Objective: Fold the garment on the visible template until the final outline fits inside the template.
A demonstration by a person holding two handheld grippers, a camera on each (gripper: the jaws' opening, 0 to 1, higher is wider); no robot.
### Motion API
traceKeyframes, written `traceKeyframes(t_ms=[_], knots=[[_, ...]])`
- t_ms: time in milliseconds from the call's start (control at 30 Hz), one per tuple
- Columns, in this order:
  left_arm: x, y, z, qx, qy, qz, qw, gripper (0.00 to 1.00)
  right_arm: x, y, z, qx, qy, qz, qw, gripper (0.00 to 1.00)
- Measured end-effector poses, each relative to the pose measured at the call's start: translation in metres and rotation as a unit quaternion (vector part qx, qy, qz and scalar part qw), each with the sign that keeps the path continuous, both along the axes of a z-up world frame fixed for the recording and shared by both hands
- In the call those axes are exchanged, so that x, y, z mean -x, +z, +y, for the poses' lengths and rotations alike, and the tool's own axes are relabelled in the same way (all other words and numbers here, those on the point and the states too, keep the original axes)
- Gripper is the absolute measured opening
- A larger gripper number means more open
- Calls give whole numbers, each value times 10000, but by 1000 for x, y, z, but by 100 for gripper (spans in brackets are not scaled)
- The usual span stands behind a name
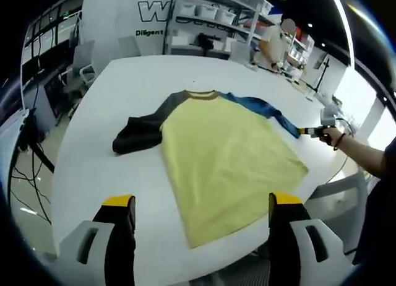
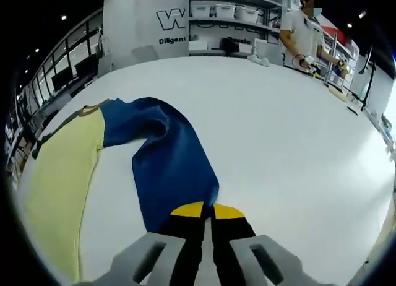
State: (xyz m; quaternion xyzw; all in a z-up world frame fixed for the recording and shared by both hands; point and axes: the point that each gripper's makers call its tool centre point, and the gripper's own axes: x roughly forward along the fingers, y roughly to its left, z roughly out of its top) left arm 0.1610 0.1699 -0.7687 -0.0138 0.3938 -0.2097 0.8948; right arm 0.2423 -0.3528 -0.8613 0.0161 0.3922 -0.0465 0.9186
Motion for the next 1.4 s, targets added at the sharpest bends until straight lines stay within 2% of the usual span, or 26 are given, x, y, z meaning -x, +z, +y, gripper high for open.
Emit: traceKeyframes(t_ms=[333,467,600,700,800,933,1033,1167,1233,1400], knots=[[0,-2,-6,-26,-174,12,9998,90,-23,0,-41,555,153,286,9979,0],[-2,-1,-10,69,-191,6,9998,90,-33,0,-55,746,237,389,9962,0],[-2,-1,-11,100,-215,-4,9997,89,-49,4,-74,1112,436,439,9919,0],[-2,-3,-10,36,-256,10,9997,89,-56,5,-85,1171,450,544,9906,0],[-3,-5,-9,-4,-277,13,9996,90,-67,11,-90,1313,559,461,9887,0],[-3,-8,-8,-19,-272,50,9996,91,-78,8,-98,1518,740,575,9840,0],[-4,-8,-6,-75,-301,27,9995,91,-86,6,-109,1595,746,628,9824,0],[-5,-8,-6,-66,-321,4,9995,92,-99,7,-113,1594,818,566,9822,0],[-6,-10,-7,-61,-328,26,9994,91,-100,5,-115,1652,861,676,9802,0],[-7,-13,-10,-123,-380,74,9992,91,-105,4,-124,1659,777,697,9806,0]])
